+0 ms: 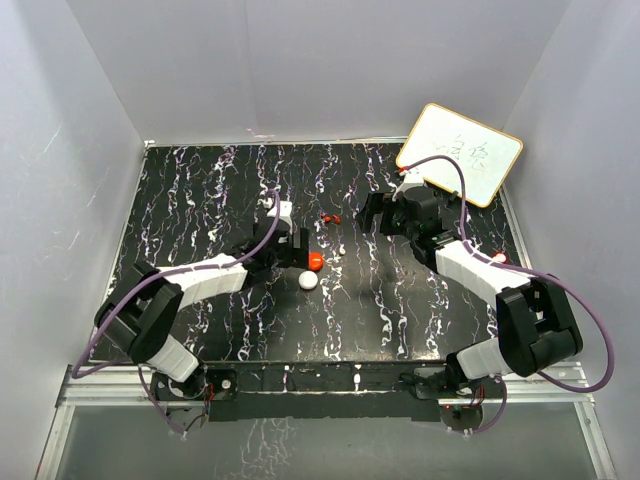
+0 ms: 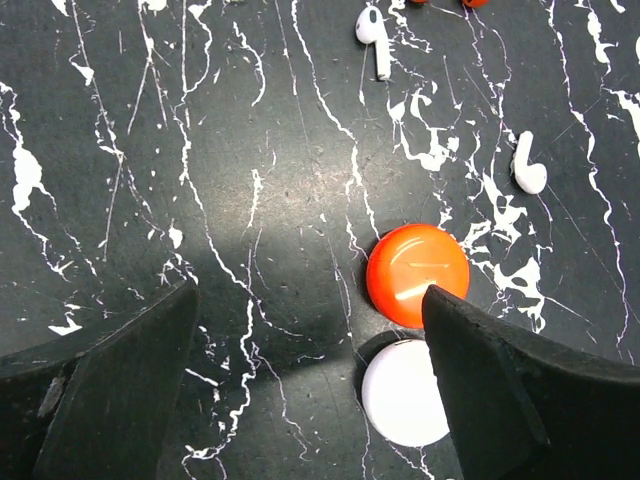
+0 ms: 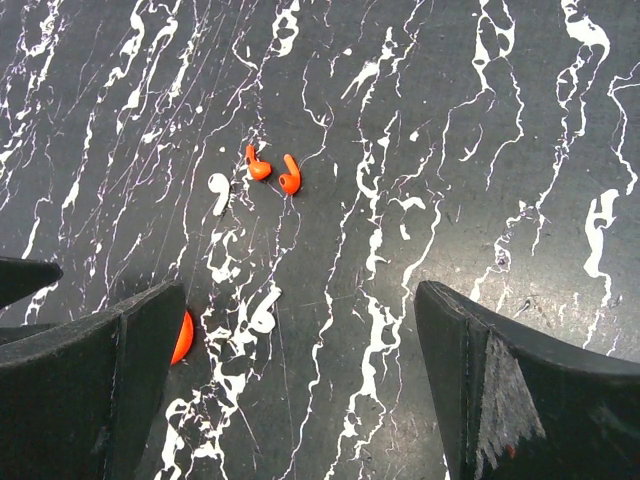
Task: Insert the wireless bluetooth earbuds into the charging case
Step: Move the charging case to the center of the board.
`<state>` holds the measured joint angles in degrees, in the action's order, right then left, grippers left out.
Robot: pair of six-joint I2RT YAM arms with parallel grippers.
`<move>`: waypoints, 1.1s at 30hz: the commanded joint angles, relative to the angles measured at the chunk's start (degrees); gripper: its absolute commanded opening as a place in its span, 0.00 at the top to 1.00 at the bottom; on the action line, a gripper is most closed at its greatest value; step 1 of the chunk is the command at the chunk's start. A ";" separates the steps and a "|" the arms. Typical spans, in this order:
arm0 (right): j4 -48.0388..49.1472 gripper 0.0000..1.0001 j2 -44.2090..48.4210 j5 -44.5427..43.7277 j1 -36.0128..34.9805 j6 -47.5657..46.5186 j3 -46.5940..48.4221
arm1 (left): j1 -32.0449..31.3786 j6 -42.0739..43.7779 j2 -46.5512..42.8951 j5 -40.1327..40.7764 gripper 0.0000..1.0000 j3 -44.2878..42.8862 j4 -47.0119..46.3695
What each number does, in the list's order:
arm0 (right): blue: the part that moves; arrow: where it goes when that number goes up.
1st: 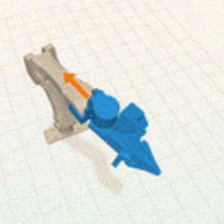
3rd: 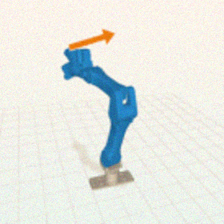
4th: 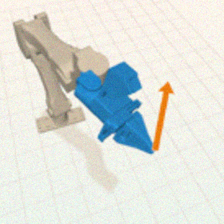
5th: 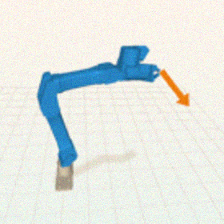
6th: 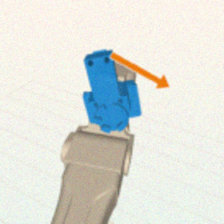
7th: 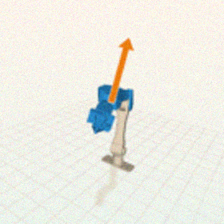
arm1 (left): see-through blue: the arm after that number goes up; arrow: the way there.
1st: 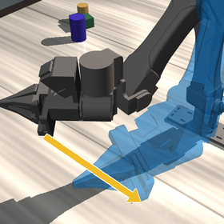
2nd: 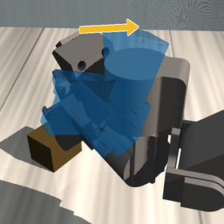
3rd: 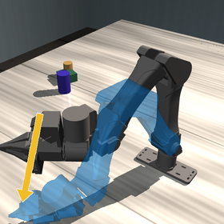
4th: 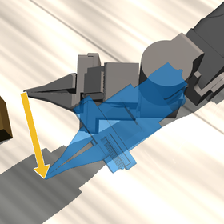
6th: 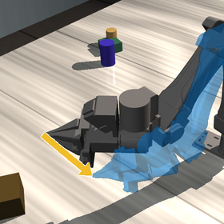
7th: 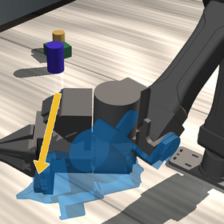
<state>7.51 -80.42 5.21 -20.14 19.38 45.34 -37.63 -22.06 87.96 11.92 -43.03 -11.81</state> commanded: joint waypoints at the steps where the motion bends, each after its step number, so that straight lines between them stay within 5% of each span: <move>1: 2.51 0.02 0.69 -1.65 -0.20 -0.72 2.45 | -3.27 0.86 1.76 5.39 0.09 -1.80 -1.06; 11: 2.43 0.02 1.83 -2.65 -0.16 -1.16 1.61 | -8.27 1.34 7.53 7.94 0.09 -4.41 -2.48; 33: 1.86 0.02 1.48 0.18 -0.13 -1.97 1.15 | -8.64 4.08 9.00 15.61 0.12 -4.56 0.08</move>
<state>7.46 -80.29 4.71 -20.14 18.22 45.34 -46.00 -19.42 97.25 24.29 -46.41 -13.13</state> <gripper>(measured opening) 0.983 0.884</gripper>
